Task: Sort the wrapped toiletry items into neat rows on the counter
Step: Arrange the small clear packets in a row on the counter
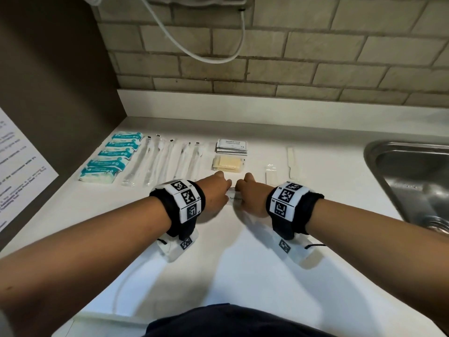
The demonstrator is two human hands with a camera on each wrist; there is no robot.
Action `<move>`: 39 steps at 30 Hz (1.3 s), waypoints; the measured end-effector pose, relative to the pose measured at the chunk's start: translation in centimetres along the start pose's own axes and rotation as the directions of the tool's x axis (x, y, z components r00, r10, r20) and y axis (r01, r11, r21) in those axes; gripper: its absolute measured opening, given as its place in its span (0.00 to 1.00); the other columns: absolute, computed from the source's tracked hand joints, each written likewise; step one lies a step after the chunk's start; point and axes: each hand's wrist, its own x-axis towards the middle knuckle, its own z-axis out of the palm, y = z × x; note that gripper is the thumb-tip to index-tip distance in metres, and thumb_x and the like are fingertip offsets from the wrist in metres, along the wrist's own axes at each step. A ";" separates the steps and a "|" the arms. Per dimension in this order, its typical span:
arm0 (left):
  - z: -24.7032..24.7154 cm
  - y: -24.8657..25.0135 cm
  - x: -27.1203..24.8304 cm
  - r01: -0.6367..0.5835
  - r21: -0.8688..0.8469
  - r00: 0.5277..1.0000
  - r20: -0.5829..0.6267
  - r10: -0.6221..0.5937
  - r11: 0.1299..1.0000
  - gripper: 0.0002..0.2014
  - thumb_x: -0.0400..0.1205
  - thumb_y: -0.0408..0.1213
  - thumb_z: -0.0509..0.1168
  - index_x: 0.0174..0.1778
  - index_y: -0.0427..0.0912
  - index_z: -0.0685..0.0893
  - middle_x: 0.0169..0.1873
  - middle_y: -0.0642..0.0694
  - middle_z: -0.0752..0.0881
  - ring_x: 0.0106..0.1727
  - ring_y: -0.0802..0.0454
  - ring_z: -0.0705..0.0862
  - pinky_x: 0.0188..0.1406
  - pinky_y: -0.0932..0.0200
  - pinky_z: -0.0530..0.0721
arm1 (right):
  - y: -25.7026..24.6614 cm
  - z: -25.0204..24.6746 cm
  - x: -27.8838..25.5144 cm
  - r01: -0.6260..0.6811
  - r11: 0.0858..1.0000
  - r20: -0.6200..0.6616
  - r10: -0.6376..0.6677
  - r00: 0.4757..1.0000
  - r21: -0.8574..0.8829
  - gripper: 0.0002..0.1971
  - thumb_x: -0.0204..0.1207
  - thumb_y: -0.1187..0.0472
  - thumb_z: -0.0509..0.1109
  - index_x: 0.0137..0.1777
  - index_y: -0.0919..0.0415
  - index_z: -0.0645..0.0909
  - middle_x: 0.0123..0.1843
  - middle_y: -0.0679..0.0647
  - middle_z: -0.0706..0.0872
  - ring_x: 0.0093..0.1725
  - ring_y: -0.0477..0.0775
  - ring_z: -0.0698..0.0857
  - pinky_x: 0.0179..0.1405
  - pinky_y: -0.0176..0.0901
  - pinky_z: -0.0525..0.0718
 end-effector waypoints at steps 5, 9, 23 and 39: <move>0.2 0.0 -0.1 0.011 -0.007 0.999 -0.040 -0.011 1.000 0.18 0.87 0.32 0.53 0.73 0.35 0.72 0.68 0.32 0.73 0.62 0.37 0.79 0.50 0.55 0.73 | 0.7 -0.6 -0.5 0.049 0.999 -0.017 -0.049 0.999 -0.003 0.13 0.82 0.58 0.60 0.63 0.62 0.78 0.53 0.57 0.72 0.55 0.63 0.83 0.48 0.46 0.77; 0.3 0.1 -0.1 0.007 -0.008 0.999 -0.035 -0.007 1.000 0.17 0.88 0.33 0.52 0.72 0.34 0.73 0.68 0.31 0.73 0.64 0.37 0.78 0.51 0.55 0.72 | 0.4 -1.5 -0.6 0.037 0.999 -0.017 -0.038 0.999 -0.040 0.11 0.79 0.59 0.65 0.56 0.62 0.82 0.50 0.58 0.83 0.47 0.59 0.82 0.42 0.43 0.75; -1.6 -3.0 1.0 0.086 -0.423 0.995 -0.017 -0.103 0.902 0.06 0.83 0.33 0.63 0.54 0.44 0.79 0.37 0.45 0.87 0.39 0.48 0.87 0.47 0.56 0.83 | 2.0 -2.9 1.7 -0.146 0.847 0.160 0.073 0.984 0.512 0.10 0.71 0.63 0.79 0.48 0.59 0.81 0.47 0.58 0.90 0.37 0.51 0.86 0.41 0.35 0.85; -2.1 -3.2 2.8 0.037 -0.151 0.999 -0.029 -0.041 0.988 0.14 0.82 0.46 0.61 0.52 0.42 0.86 0.51 0.43 0.88 0.51 0.45 0.84 0.52 0.54 0.82 | 1.4 -3.0 3.5 -0.085 0.962 0.050 0.074 0.996 0.258 0.24 0.76 0.50 0.69 0.72 0.55 0.77 0.67 0.53 0.83 0.66 0.55 0.80 0.64 0.43 0.78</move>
